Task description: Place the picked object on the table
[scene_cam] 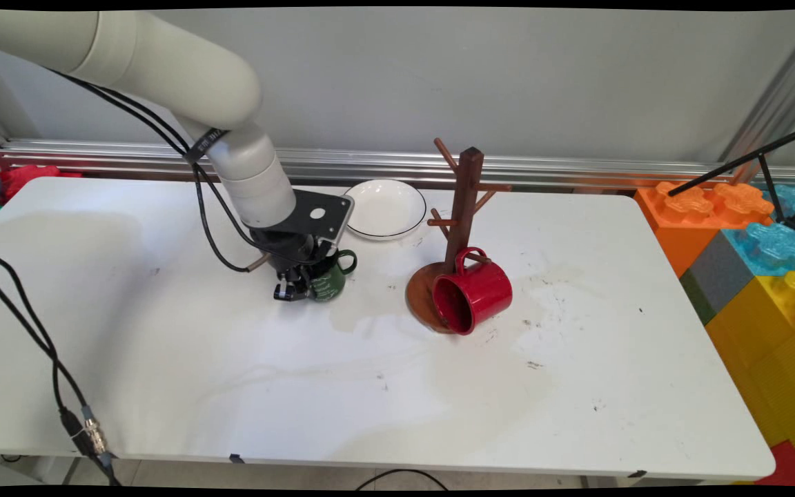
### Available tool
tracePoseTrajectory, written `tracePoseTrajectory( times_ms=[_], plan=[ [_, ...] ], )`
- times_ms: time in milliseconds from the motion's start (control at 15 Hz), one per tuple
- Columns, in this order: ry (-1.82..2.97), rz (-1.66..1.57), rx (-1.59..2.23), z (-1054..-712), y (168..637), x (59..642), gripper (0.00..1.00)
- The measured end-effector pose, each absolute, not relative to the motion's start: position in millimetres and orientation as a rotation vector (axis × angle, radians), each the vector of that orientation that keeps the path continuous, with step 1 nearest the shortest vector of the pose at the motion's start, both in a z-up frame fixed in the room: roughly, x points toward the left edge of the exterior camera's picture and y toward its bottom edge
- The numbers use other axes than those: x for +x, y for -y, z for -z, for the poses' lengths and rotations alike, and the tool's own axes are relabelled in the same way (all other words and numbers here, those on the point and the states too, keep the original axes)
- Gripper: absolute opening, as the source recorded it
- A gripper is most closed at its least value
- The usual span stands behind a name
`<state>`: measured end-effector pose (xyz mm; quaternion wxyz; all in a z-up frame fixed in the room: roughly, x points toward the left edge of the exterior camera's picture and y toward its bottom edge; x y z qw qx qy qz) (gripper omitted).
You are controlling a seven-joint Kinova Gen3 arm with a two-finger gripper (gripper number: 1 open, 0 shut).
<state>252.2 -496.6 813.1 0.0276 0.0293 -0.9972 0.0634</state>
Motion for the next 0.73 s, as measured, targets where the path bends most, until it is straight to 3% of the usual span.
tracePoseTrajectory(
  times_ms=[133,200,733],
  plan=[
    [3.077,-0.184,0.092,-811,498,254,0.00],
    [3.075,-0.180,0.093,-811,498,254,1.00],
    [3.018,-0.187,0.102,-827,495,254,1.00]
  ],
)
